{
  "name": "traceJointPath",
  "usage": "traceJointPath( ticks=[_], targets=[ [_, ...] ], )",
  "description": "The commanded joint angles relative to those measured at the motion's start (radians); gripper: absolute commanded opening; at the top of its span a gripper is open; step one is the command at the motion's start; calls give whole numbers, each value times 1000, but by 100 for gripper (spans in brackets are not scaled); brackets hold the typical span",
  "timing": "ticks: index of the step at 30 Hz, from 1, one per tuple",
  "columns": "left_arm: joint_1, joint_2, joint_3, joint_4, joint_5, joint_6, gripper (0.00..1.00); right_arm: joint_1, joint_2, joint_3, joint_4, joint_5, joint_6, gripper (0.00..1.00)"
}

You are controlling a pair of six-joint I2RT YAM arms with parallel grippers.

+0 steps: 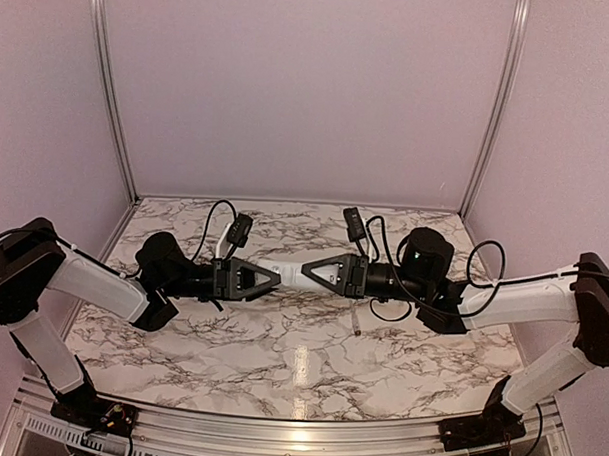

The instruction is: Unload the batteries from the remote control

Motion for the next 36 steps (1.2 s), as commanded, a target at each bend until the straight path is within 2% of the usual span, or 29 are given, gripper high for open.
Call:
traceJointPath(
  ticks=[1, 7, 14, 22, 32, 36],
  targets=[
    [1, -16, 30, -35, 16, 26, 59, -5, 52, 52, 82, -42, 42, 0],
    [1, -25, 33, -50, 21, 30, 42, -7, 63, 61, 74, -42, 45, 0],
    [0, -31, 40, -97, 19, 50, 39, -8, 81, 68, 87, -56, 61, 0],
    [0, -19, 46, -101, 16, 47, 28, -8, 96, 67, 95, -74, 69, 0],
    [0, -10, 48, -94, 18, 40, 25, -7, 107, 74, 91, -103, 65, 0],
    [1, -6, 49, -94, 19, 41, 35, -7, 111, 75, 89, -107, 61, 0]
  ],
)
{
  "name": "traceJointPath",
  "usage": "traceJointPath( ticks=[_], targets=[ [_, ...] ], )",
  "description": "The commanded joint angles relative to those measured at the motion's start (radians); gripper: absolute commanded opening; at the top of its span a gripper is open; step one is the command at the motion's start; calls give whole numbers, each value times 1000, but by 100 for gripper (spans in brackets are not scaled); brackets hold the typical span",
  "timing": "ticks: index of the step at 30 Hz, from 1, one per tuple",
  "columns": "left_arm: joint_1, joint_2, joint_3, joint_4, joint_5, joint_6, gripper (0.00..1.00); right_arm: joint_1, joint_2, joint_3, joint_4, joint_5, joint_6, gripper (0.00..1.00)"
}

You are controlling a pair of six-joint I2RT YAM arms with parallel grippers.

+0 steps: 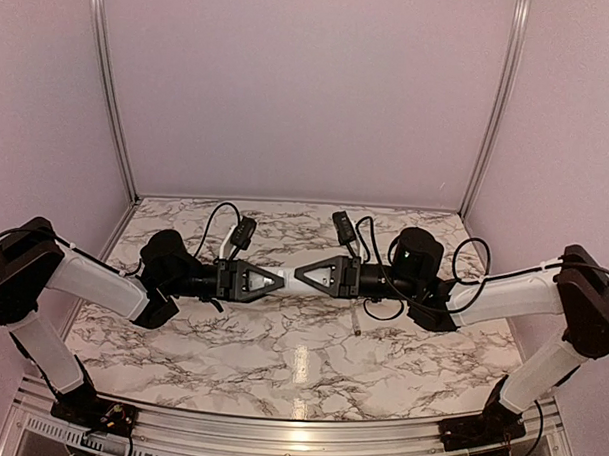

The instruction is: Unload the batteries from the remote control

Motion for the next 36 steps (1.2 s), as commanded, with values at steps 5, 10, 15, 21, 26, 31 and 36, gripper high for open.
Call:
traceJointPath(
  ticks=[5, 10, 15, 21, 26, 31, 36],
  targets=[
    [-1, -1, 31, 4, 9, 11, 35, -3, 1, 42, -2, -15, -22, 0],
    [-1, 4, 35, -7, 6, 15, 24, -2, 2, 46, -5, -25, -19, 0],
    [-1, 2, 38, -27, -3, 25, 4, -3, -4, 45, -19, -25, -36, 0],
    [-1, -14, 25, -30, -24, 25, 0, -3, -38, 90, -210, 65, -145, 19],
    [-1, -17, 17, -19, -37, 22, 0, -4, -50, 147, -342, 143, -214, 48],
    [-1, -8, 24, -47, -47, 43, 0, -11, -55, 187, -434, 176, -260, 69],
    [1, -6, 28, -87, -75, 70, 0, -19, -95, 222, -533, 216, -310, 92]
  ],
)
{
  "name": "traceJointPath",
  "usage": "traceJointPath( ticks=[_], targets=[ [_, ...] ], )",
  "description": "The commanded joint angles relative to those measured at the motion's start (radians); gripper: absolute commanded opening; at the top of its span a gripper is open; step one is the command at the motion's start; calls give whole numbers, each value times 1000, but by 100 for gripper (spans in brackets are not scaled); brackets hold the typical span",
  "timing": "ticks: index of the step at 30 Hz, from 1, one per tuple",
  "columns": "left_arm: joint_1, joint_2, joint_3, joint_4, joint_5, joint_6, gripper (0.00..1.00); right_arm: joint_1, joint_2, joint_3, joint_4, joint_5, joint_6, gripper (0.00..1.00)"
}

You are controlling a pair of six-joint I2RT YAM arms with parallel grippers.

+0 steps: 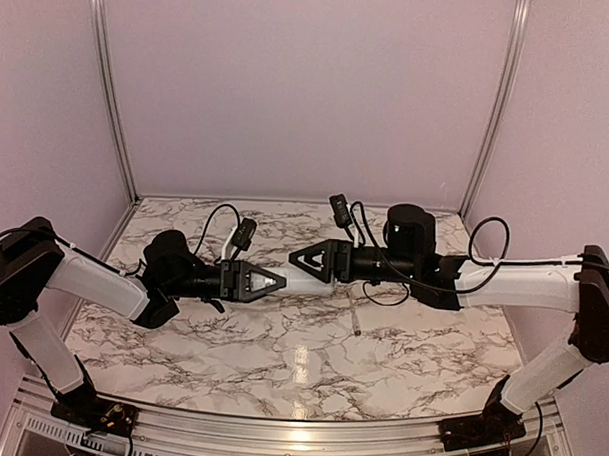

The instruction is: Unload the batteries from the remote control

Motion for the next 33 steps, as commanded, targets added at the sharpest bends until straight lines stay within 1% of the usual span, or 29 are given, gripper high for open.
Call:
traceJointPath(
  ticks=[1, 3, 8, 14, 17, 21, 27, 33],
  targets=[
    [4, -6, 23, -44, -42, 47, 0, -10, -62, 62, -140, 64, -76, 95],
    [10, -2, 19, -50, -50, 52, 0, -10, -87, 72, -191, 107, -101, 98],
    [26, 15, 17, -60, -53, 51, 0, -9, -164, 67, -303, 242, -158, 98],
    [28, 25, -3, -85, -99, 46, 0, -11, -260, 2, -337, 367, -162, 98],
    [29, 23, -17, -86, -118, 44, 0, -10, -299, -33, -333, 404, -148, 98],
    [29, 24, -36, -106, -148, 45, 0, -9, -329, -70, -310, 409, -137, 98],
    [30, -3, -70, -128, -194, 46, 0, -9, -326, -128, -243, 409, -88, 99],
    [30, -55, -94, -175, -223, 64, 0, 44, -311, -147, -204, 483, -65, 98]
  ],
)
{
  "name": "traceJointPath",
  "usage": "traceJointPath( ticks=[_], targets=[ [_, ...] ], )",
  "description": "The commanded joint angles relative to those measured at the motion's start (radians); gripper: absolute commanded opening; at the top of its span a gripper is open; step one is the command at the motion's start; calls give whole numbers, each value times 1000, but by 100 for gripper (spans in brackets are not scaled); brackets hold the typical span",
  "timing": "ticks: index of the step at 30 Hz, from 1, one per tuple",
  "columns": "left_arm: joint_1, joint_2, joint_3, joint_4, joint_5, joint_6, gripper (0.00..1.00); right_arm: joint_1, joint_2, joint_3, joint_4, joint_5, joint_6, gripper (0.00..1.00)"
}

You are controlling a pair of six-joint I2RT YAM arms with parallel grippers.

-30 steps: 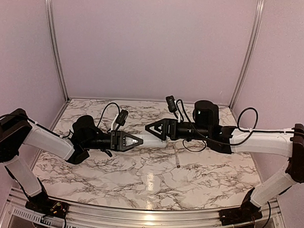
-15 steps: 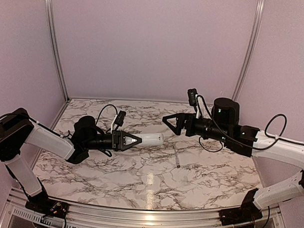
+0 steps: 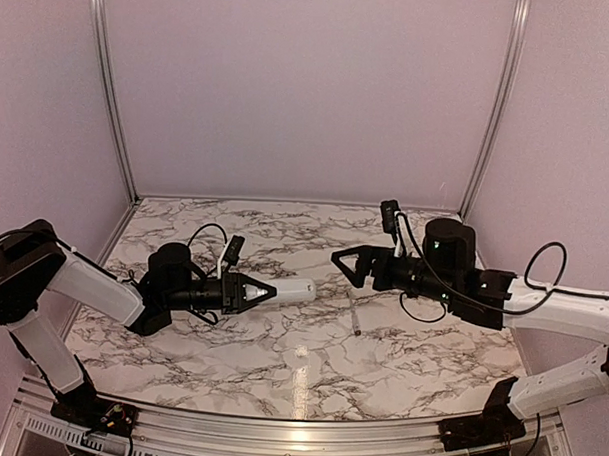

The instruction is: Unload the batteries from the remote control

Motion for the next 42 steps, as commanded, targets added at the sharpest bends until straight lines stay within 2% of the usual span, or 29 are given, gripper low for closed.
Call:
traceJointPath(
  ticks=[1, 8, 14, 24, 31, 42],
  targets=[
    [6, -77, -25, -40, -49, 34, 0, 53, 16, 13, 45, 104, 28, 98],
    [30, -205, -37, -260, -195, 143, 0, 123, 80, 60, 55, 135, -16, 98],
    [39, -233, -41, -301, -244, 174, 0, 129, 116, 62, 106, 103, -55, 98],
    [86, -175, -55, -204, -175, 139, 0, 127, 166, 121, 107, 109, -117, 98],
    [98, -178, -77, -176, -185, 117, 0, 127, 183, 108, 160, 102, -124, 99],
    [98, -157, -126, -38, -159, -5, 0, 130, 268, 107, 281, -162, 16, 98]
  ],
)
